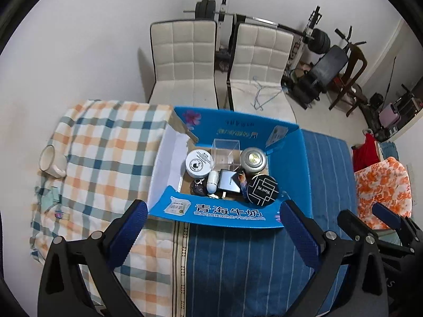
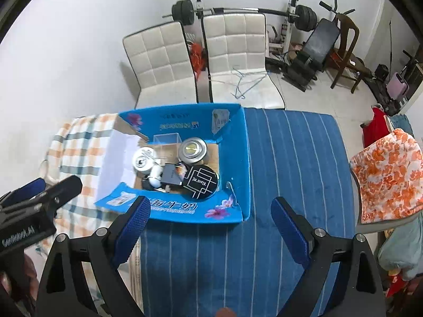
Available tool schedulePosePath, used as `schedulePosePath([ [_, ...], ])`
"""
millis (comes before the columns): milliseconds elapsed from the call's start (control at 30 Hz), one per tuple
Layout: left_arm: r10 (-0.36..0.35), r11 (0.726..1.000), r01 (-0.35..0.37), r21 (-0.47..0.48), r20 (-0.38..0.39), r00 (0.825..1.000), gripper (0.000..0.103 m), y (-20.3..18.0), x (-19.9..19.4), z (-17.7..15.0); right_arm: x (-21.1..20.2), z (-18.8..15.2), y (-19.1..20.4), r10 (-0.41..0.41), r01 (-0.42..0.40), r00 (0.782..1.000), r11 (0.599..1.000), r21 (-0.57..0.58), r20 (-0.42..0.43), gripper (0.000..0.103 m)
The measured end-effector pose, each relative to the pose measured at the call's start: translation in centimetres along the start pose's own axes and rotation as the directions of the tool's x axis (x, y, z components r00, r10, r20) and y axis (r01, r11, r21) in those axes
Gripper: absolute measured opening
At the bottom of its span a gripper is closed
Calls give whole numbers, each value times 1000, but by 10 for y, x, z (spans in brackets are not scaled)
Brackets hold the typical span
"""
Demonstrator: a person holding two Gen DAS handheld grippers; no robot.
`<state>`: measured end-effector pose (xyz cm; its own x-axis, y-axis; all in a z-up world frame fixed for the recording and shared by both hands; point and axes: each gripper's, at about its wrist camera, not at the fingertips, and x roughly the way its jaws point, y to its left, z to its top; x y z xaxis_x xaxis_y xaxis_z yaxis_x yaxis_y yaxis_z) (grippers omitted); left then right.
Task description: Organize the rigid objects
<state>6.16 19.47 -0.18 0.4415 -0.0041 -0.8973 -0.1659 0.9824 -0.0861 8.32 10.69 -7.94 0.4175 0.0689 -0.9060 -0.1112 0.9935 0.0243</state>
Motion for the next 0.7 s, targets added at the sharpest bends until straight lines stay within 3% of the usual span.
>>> schedulePosePath([
  [367,10,1000,-11,17,37,999,103,-4,-53,-17,-69,-26,2,39,-38,999,999,-39,12,95],
  [700,26,1000,-27,14,50,998,103,-4,-63,-27,-89,-23,-2,-25,28,998,998,-54,66,95],
])
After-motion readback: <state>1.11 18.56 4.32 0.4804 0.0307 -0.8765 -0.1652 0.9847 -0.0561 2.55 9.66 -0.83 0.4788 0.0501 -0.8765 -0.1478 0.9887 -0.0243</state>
